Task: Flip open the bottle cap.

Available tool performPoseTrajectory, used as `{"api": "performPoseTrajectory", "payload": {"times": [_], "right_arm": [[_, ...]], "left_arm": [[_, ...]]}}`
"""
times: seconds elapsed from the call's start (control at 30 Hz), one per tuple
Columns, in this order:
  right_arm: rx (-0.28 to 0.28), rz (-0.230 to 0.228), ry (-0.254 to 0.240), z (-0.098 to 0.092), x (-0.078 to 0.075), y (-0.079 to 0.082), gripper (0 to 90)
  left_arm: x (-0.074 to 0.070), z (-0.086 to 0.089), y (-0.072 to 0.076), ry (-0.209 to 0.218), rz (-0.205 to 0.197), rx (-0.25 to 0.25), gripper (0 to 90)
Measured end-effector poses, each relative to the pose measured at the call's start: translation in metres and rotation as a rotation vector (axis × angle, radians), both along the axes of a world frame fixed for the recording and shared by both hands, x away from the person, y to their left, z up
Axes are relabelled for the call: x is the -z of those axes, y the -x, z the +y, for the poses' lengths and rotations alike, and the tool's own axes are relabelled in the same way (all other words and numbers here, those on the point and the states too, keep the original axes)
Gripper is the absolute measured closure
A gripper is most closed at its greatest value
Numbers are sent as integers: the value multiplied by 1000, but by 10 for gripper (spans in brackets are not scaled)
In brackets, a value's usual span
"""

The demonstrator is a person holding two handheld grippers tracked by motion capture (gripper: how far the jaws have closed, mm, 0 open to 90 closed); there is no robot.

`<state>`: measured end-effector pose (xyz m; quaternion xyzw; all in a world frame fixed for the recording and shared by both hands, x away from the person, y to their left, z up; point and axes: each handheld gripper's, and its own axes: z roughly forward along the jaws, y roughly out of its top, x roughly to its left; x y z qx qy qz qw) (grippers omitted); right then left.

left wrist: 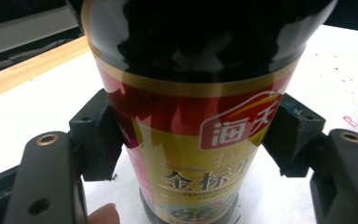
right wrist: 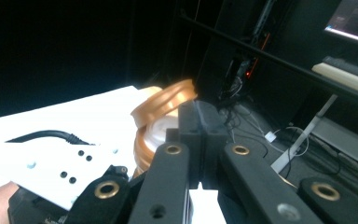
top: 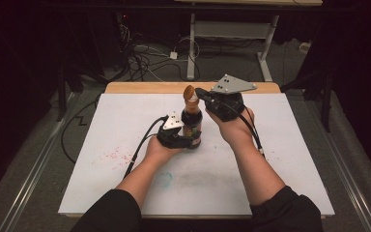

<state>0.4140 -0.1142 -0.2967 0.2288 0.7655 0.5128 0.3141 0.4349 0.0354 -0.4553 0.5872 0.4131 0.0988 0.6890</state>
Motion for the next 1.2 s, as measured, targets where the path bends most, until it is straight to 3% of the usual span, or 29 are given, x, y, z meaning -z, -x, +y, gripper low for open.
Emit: {"api": "performPoseTrajectory", "payload": {"times": [0.03, 0.5, 0.8, 0.9, 0.93, 1.0, 1.07, 1.2], "right_arm": [[0, -4, -14, -1, -2, 0, 900], [-15, -8, -17, 10, -9, -2, 900], [-31, -35, -20, 19, -17, 0, 900], [-63, -44, -34, 29, -21, 2, 900], [-81, -42, -19, 35, -22, 3, 900], [-70, -50, 75, 52, -18, 5, 900], [-88, -36, 43, 55, -16, 5, 900], [-86, -32, 23, 47, -19, 6, 900]], "left_arm": [[1, 2, 0, -21, -13, 28, 281], [0, 5, 0, -5, -2, 21, 283], [0, 4, 0, -16, -8, 20, 284], [2, -1, 2, -40, -36, 28, 284], [2, -4, 3, -44, -45, 27, 284], [2, -1, 0, -26, -21, 24, 283], [2, 3, -1, 5, -8, 26, 282], [2, -1, 1, -20, -29, 26, 281]]}}
